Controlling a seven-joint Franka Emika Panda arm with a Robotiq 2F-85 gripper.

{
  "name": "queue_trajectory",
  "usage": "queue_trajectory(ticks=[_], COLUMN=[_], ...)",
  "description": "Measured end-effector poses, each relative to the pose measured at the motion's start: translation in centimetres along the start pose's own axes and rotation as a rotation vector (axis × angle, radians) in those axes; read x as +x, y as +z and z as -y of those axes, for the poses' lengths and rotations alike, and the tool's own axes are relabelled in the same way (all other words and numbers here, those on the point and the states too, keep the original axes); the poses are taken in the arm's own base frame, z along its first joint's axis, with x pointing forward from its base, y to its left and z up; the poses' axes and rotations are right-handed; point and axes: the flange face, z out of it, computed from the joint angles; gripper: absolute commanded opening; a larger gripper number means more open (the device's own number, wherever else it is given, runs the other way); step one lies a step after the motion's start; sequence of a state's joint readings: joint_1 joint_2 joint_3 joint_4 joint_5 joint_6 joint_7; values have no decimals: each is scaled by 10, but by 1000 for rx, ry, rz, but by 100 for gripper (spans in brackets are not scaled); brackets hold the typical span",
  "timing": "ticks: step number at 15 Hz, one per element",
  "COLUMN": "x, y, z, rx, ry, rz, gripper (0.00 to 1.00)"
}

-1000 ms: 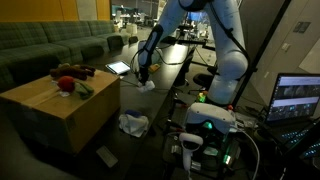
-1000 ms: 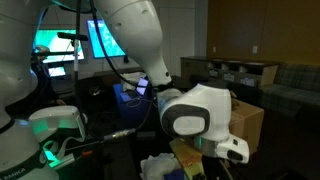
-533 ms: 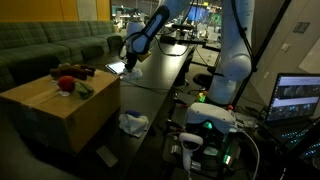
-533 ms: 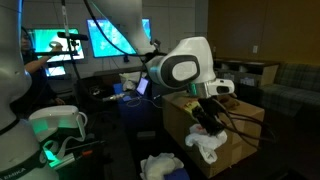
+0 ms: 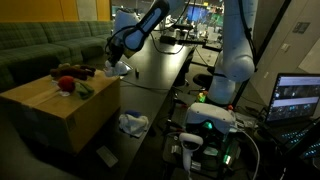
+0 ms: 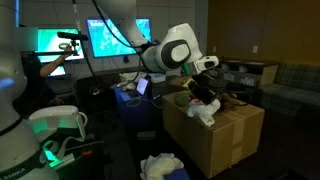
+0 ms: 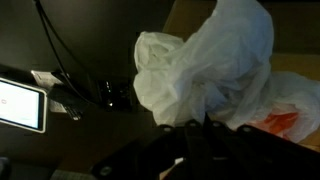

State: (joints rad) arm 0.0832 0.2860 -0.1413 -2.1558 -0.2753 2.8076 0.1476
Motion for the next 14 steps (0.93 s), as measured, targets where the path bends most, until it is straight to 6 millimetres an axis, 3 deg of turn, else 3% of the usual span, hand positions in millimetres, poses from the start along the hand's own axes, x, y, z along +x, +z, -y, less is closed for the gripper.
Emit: queue_trajectory(ticks=[7,14], x=[26,31], y=[-3,27], z=[53,77], rx=[98,188], ry=[-48,-118], rz=[-117,-136], gripper=[1,1])
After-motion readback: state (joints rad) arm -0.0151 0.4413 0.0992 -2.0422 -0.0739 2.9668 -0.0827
